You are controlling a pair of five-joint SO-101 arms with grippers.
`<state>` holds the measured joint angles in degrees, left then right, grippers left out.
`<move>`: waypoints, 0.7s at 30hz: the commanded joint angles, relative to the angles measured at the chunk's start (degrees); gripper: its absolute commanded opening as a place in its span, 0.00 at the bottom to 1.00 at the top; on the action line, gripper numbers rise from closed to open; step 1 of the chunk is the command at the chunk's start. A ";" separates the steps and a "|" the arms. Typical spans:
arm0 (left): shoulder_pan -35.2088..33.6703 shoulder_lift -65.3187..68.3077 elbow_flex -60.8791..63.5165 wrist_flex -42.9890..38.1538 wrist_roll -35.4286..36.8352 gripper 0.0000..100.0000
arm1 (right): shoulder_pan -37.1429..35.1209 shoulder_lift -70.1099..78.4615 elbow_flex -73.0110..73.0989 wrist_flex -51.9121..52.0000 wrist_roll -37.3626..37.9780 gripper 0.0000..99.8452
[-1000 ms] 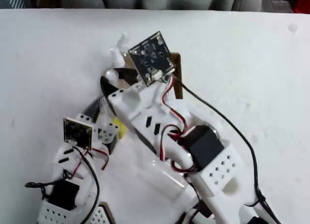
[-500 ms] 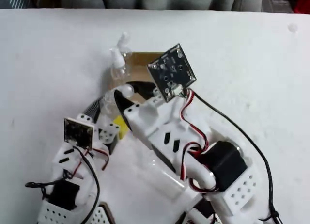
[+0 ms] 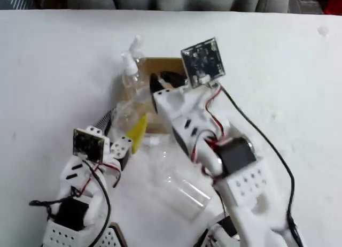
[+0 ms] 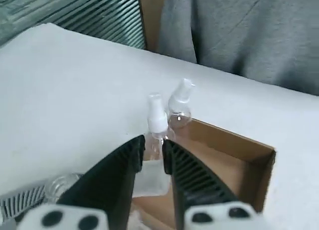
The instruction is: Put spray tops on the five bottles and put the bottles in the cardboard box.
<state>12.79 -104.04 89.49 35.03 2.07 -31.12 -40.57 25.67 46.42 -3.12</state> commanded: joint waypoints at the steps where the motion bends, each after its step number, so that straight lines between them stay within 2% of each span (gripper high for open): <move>1: -0.48 -0.92 -1.67 -2.02 0.18 0.02 | -1.19 0.92 0.18 -3.82 -0.26 0.02; 7: -0.48 -0.92 -1.67 -2.02 0.18 0.02 | -6.20 1.19 0.18 -5.14 -0.26 0.02; 16: -0.48 -0.92 -1.58 -2.11 0.18 0.02 | -6.81 1.10 -0.97 -4.88 0.00 0.02; 21: -0.48 -0.92 -1.58 -2.11 0.18 0.02 | -9.80 1.10 -4.75 -2.07 0.00 0.02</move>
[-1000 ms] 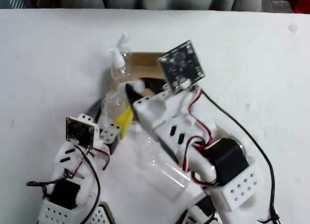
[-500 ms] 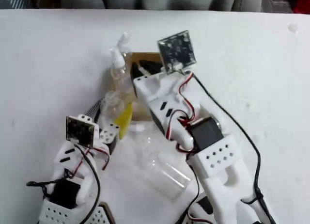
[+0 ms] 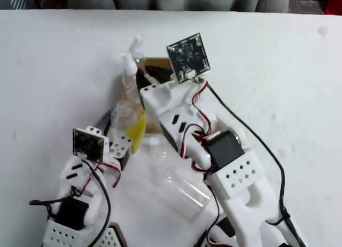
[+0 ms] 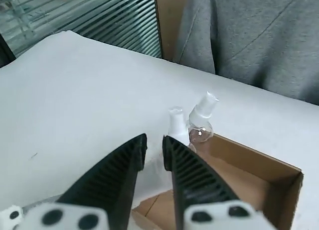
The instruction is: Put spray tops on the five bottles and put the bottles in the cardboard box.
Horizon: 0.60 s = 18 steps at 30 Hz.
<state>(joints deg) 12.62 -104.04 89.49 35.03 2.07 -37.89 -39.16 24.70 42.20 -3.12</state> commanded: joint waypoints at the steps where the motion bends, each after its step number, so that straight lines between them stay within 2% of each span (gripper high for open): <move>1: -0.31 -0.92 -1.58 -2.11 0.18 0.02 | -4.26 -0.31 -4.75 3.65 -0.09 0.02; 5: -0.31 -0.92 -1.58 -2.11 0.18 0.02 | -8.13 -0.04 -8.44 8.40 -0.18 0.02; 9: -0.31 -0.92 -1.58 -2.11 0.18 0.02 | -9.01 0.13 -9.23 9.01 0.09 0.02; 11: -0.31 -0.92 -1.58 -2.11 0.18 0.02 | -9.10 -0.13 -9.49 9.01 0.09 0.08; 15: -0.31 -0.92 -1.58 -2.11 0.18 0.02 | -10.33 -0.31 -10.46 9.36 0.18 0.26; 18: -0.31 -0.92 -1.58 -2.11 0.18 0.02 | -10.33 -0.31 -16.09 12.35 0.18 0.30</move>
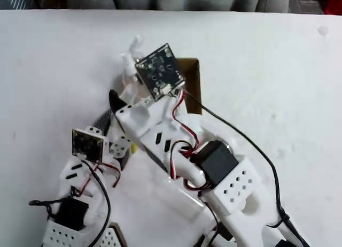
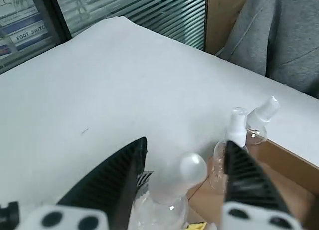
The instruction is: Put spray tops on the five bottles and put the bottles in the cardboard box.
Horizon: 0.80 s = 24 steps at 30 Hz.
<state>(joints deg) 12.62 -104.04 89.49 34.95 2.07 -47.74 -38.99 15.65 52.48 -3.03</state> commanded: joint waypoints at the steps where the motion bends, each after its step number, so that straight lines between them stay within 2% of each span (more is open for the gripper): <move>1: -0.31 -0.92 -1.58 -1.93 0.18 0.02 | -0.40 -0.48 -9.85 3.38 -0.09 0.29; 8: -0.31 -0.92 -1.58 -1.93 0.18 0.02 | 4.62 -0.48 -24.62 14.55 -0.26 0.18; 13: -0.31 -0.92 -1.58 -2.02 0.18 0.02 | 13.41 0.13 -22.07 16.92 -0.35 0.01; 14: -0.31 -0.92 -1.58 -2.02 0.18 0.02 | 14.73 0.13 -20.13 16.84 -0.26 0.02; 16: -0.31 -0.92 -1.58 -2.02 0.18 0.02 | 16.40 0.13 -15.74 14.90 -0.18 0.05; 24: -0.31 -0.92 -1.58 -2.02 0.18 0.02 | 17.01 0.22 4.40 -4.62 0.09 0.02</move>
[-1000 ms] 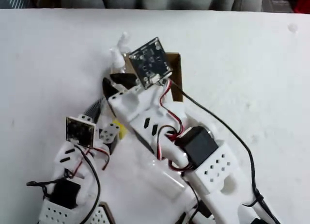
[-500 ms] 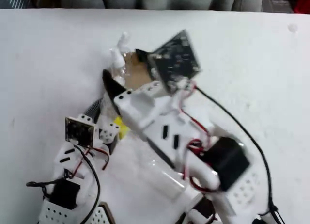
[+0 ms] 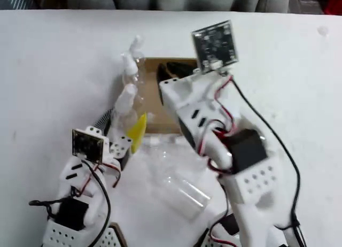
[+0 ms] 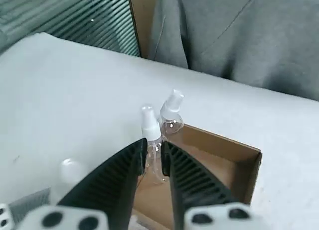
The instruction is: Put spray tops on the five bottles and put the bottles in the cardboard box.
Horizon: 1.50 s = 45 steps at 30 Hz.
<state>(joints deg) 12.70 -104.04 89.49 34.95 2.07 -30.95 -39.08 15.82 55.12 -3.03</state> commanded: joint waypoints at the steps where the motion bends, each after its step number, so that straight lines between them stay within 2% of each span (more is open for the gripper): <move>1: -0.40 -0.92 -1.58 -2.02 0.18 0.02 | -0.48 0.31 5.71 -9.27 0.09 0.02; 10: -0.40 -0.92 -1.58 -2.02 0.18 0.02 | -8.92 0.22 7.65 -9.54 -0.26 0.02; 21: -0.40 -0.92 -1.58 -2.02 0.18 0.02 | -7.08 -0.40 7.82 -8.48 0.09 0.02; 31: -2.42 -0.92 -2.11 -2.29 0.62 0.02 | -1.19 -6.46 7.82 4.35 0.18 0.02; 36: -4.79 -0.84 -1.76 -6.77 0.70 0.02 | 2.59 -9.01 8.00 11.82 0.18 0.02; 40: -6.64 -0.66 -3.25 -7.21 3.25 0.02 | 2.15 -9.54 8.09 19.03 0.18 0.02; 45: -8.92 -0.57 -7.12 -4.13 6.51 0.02 | -4.44 -12.62 9.49 23.60 0.18 0.02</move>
<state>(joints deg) 5.49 -104.04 88.70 29.76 6.20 -31.74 -48.40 24.79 77.36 -3.03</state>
